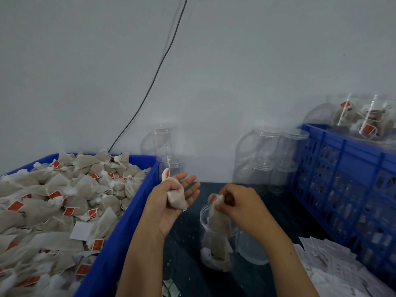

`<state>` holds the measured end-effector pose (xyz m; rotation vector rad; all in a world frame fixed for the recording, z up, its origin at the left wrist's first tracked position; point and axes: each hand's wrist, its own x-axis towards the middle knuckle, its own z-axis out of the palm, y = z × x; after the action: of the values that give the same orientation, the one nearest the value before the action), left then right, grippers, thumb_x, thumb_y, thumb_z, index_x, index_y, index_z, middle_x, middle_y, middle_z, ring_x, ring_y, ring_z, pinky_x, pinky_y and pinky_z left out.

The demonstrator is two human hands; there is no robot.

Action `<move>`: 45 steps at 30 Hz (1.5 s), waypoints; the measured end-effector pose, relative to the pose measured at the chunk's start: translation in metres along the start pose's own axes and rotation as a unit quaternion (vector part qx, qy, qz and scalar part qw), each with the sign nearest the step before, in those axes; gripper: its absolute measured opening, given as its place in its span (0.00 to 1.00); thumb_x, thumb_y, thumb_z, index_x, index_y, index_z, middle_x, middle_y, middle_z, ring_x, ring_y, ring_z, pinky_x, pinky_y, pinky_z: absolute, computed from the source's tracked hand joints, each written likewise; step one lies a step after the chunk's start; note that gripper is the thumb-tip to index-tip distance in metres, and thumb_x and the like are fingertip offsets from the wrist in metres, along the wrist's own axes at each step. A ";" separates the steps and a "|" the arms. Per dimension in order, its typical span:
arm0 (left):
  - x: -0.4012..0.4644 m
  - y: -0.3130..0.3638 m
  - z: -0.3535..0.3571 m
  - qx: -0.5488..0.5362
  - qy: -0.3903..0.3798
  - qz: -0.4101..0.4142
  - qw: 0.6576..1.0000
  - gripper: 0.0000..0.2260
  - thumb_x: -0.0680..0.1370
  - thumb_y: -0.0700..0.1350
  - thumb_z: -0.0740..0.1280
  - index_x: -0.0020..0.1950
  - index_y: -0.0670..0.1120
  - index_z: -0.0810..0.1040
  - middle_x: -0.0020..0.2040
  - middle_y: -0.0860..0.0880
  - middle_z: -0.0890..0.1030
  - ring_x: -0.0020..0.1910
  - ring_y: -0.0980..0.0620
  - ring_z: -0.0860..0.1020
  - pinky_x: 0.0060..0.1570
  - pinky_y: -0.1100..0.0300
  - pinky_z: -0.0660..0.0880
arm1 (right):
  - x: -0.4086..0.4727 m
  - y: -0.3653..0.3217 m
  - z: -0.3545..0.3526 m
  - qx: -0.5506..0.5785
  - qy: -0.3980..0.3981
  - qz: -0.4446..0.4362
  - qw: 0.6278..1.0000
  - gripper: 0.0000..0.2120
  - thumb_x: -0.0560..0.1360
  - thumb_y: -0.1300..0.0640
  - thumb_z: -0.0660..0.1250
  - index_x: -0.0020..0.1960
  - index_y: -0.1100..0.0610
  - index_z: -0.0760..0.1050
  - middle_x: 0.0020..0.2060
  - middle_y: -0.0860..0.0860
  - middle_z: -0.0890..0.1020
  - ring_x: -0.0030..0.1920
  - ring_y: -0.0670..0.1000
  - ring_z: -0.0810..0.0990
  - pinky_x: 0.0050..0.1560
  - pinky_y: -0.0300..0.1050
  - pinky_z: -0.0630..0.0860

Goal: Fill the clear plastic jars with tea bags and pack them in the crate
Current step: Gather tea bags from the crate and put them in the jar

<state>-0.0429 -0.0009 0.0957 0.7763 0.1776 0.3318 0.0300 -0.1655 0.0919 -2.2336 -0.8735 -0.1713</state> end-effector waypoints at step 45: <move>0.009 -0.029 0.011 0.402 -0.059 0.159 0.900 0.09 0.77 0.41 0.68 0.56 0.49 0.77 0.53 0.53 0.82 0.54 0.56 0.80 0.57 0.60 0.76 | 0.000 -0.006 -0.014 0.193 0.067 0.011 0.979 0.05 0.75 0.65 0.68 0.44 0.56 0.77 0.40 0.50 0.81 0.42 0.50 0.82 0.45 0.44 0.81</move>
<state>-0.0252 -0.0243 0.0826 1.6539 0.0645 0.5283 0.0280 -0.1716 0.1060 -1.8465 -0.7386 -0.1279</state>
